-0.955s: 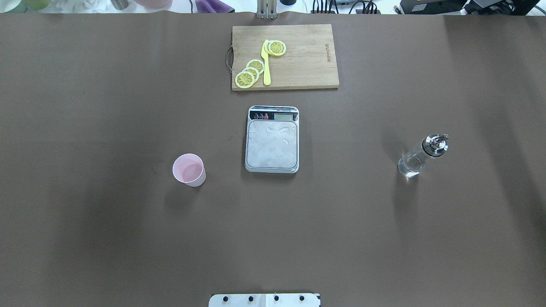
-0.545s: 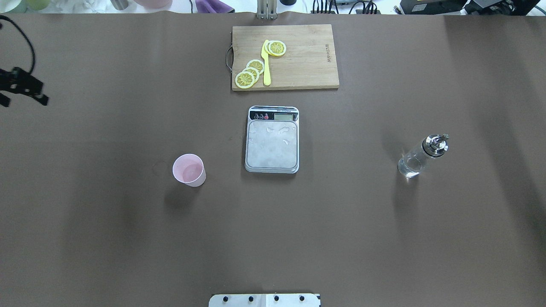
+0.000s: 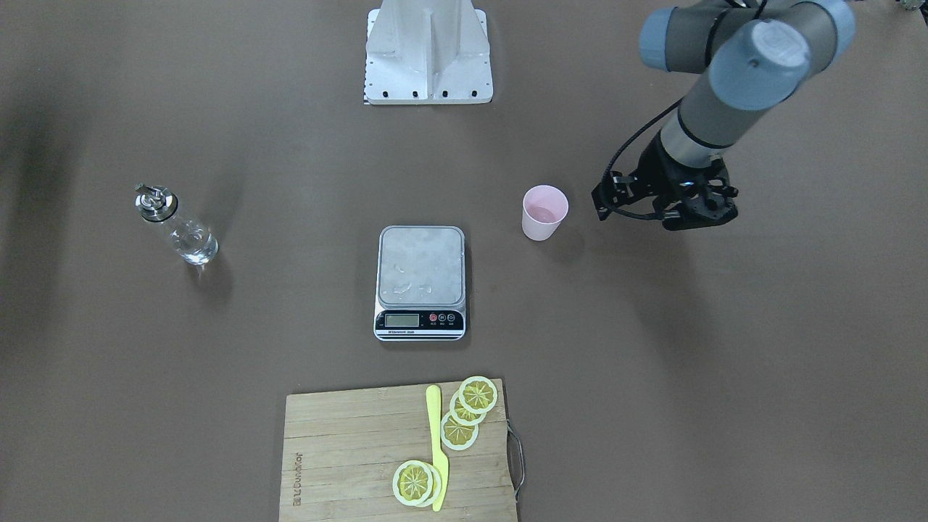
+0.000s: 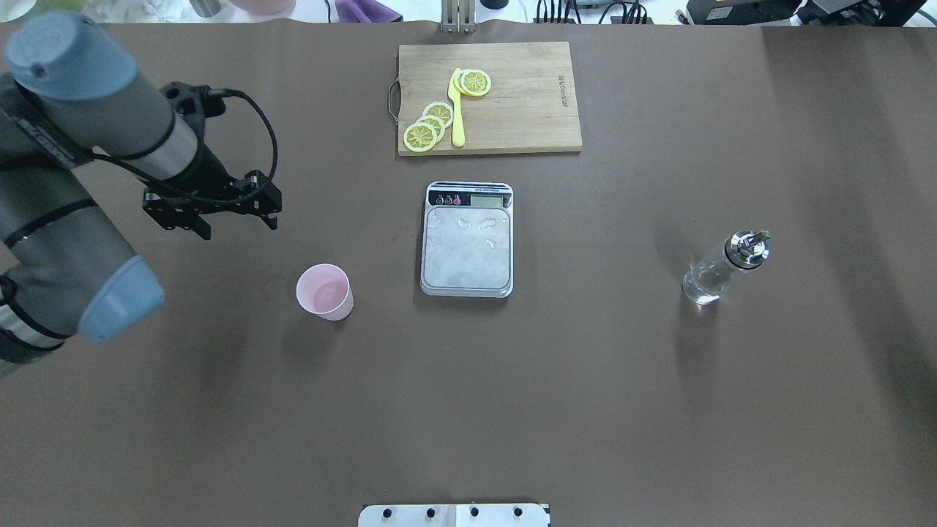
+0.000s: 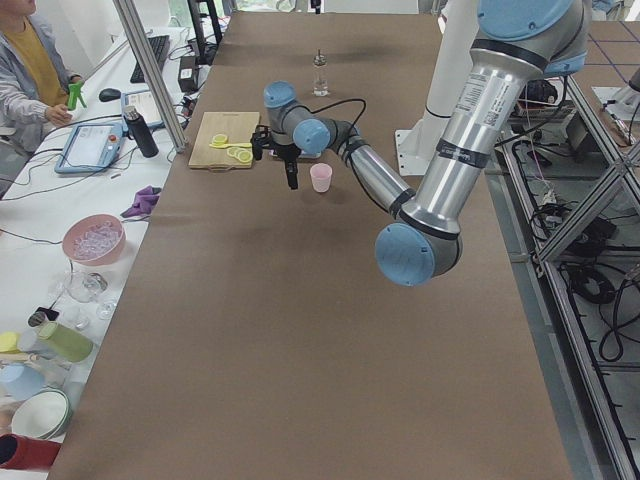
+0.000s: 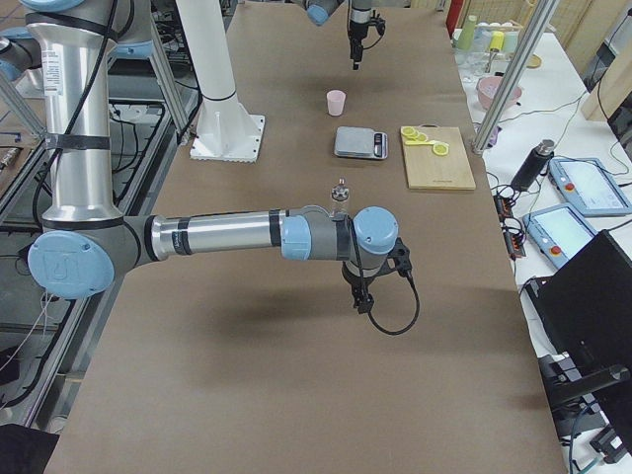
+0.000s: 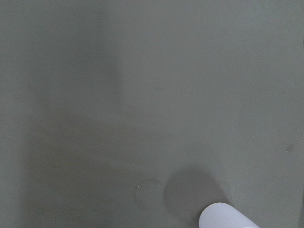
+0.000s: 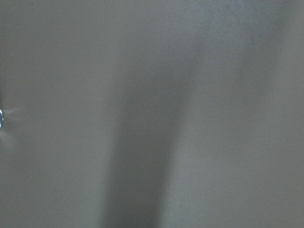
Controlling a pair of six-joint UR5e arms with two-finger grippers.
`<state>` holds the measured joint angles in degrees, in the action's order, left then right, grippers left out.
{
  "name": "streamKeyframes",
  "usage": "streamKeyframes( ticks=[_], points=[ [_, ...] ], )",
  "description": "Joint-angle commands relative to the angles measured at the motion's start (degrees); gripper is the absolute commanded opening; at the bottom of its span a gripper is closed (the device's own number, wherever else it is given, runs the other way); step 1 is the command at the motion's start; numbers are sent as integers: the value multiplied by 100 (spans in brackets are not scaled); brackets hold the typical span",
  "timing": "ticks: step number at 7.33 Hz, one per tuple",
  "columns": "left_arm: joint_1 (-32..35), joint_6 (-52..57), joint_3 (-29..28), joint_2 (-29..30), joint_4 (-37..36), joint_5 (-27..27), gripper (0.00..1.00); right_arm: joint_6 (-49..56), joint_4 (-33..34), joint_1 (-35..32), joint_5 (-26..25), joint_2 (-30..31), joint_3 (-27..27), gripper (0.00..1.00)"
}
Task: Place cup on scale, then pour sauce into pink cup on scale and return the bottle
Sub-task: 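Reach the left gripper down to the pink cup and grasp it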
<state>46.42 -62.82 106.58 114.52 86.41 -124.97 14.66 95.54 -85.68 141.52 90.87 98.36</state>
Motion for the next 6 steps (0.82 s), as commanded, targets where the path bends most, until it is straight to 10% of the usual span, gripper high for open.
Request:
streamKeyframes(
  ticks=[1,6],
  points=[
    [-440,-196,-154,70,25,184,96,-16,0,174,-19,18,209,100],
    [-836,-362,-400,201,60,192,71,-25,9,288,8,53,210,100]
  ],
)
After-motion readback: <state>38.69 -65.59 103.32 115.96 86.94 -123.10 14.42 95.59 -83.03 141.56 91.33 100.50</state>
